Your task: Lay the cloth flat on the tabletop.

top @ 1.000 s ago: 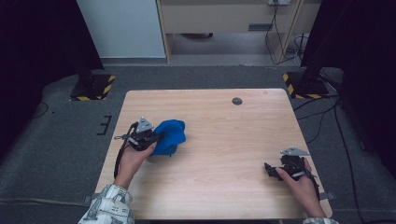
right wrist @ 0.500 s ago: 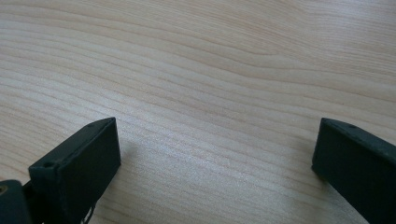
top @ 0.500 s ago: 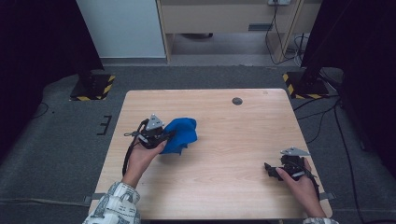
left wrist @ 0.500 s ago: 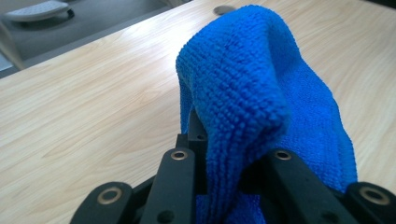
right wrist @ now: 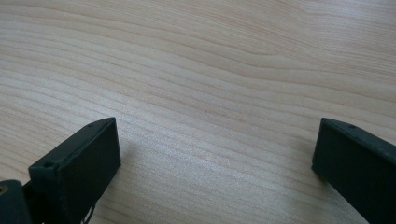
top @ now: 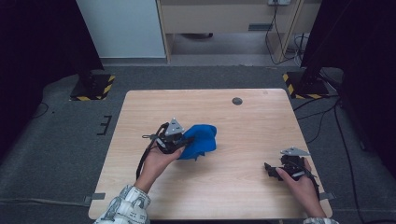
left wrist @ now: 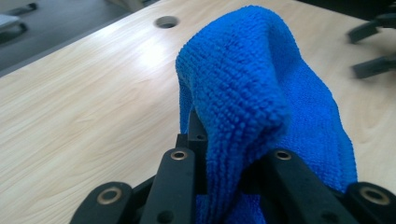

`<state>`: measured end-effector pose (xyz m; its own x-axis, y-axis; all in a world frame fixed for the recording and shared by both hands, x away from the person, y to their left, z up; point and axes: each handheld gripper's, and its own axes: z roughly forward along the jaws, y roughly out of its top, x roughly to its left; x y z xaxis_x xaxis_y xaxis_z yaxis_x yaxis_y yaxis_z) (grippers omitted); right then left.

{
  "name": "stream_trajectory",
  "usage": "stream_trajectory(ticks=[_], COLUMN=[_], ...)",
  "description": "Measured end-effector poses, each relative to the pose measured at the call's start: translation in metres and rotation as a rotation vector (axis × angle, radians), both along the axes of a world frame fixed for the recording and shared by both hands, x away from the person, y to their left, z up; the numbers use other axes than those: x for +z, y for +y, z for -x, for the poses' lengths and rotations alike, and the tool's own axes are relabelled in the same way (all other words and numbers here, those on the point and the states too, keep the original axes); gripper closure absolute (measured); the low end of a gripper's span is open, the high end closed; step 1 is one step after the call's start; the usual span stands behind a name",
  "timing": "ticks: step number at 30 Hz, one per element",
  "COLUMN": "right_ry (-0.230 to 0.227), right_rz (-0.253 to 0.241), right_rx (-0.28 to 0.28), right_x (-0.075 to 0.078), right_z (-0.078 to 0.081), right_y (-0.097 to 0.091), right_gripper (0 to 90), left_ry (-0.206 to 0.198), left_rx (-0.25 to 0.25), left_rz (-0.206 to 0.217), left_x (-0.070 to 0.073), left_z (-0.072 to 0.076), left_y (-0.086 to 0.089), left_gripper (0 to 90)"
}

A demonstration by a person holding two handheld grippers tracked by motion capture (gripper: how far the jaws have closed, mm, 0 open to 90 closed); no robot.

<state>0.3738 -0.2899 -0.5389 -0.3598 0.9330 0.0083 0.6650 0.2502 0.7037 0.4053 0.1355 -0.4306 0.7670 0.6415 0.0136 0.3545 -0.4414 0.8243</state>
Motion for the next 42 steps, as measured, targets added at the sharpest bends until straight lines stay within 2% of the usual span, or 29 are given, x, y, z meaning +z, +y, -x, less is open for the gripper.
stream_trajectory(ticks=[7, 8, 9, 11, 13, 16, 19, 25, 26, 27, 28, 31, 35, 38, 39, 41, 42], right_ry=[0.001, 0.001, -0.001, -0.002, -0.001, -0.001, -0.001, -0.001, -0.001, -0.001, -0.001, -0.001, -0.001, -0.006, -0.009, -0.017, -0.027], right_rz=[0.000, 0.000, 0.000, 0.000, 0.002, 0.002, 0.002, 0.002, 0.002, 0.002, 0.002, 0.001, 0.001, 0.006, 0.006, 0.019, 0.024], right_rx=[0.000, 0.000, -0.001, -0.002, 0.000, 0.000, 0.001, 0.000, 0.000, 0.000, 0.000, 0.000, 0.000, 0.004, 0.020, 0.032, 0.035], right_x=[0.000, 0.000, 0.000, 0.000, 0.000, 0.000, 0.000, 0.000, 0.000, 0.000, 0.000, 0.000, 0.000, 0.000, 0.001, 0.003, 0.005], right_z=[0.000, 0.000, 0.000, 0.000, 0.000, 0.000, 0.000, 0.000, 0.000, 0.000, 0.000, 0.000, 0.000, 0.000, 0.001, 0.002, 0.003], right_y=[0.000, 0.000, 0.000, 0.000, 0.000, 0.000, 0.000, 0.000, 0.000, 0.000, 0.000, 0.000, 0.000, 0.000, 0.002, 0.002, 0.004], right_gripper=[1.2, 1.2, 1.1, 1.1, 1.0, 1.0, 1.0, 1.0, 1.0, 1.0, 1.0, 1.0, 1.0, 2.7, 6.6, 7.3, 8.5], left_ry=[0.014, 0.022, 0.046, 0.057, 0.093, 0.120, 0.135, 0.163, 0.170, 0.178, 0.182, 0.165, 0.158, 0.133, 0.127, 0.111, 0.105], left_rx=[-0.086, -0.097, -0.112, -0.117, -0.138, -0.147, -0.146, -0.115, -0.105, -0.096, -0.087, -0.065, -0.045, -0.038, -0.038, -0.046, -0.051], left_rz=[-0.002, -0.005, -0.006, -0.005, 0.016, -0.017, -0.035, -0.078, -0.081, -0.087, -0.092, -0.081, -0.058, -0.018, -0.002, 0.030, 0.032], left_x=[-0.003, -0.006, -0.012, -0.016, -0.025, -0.040, -0.050, -0.067, -0.069, -0.072, -0.074, -0.079, -0.079, -0.074, -0.071, -0.065, -0.063], left_z=[0.015, 0.016, 0.017, 0.017, 0.014, 0.011, 0.008, -0.007, -0.009, -0.011, -0.014, -0.018, -0.019, -0.018, -0.017, -0.014, -0.013], left_y=[-0.034, -0.039, -0.048, -0.053, -0.064, -0.078, -0.085, -0.087, -0.086, -0.085, -0.085, -0.082, -0.079, -0.076, -0.074, -0.072, -0.072], left_gripper=[78.7, 78.7, 78.7, 78.7, 78.7, 78.7, 78.6, 76.6, 75.3, 69.8, 69.8, 56.8, 33.7, 29.5, 28.0, 28.0, 28.0])
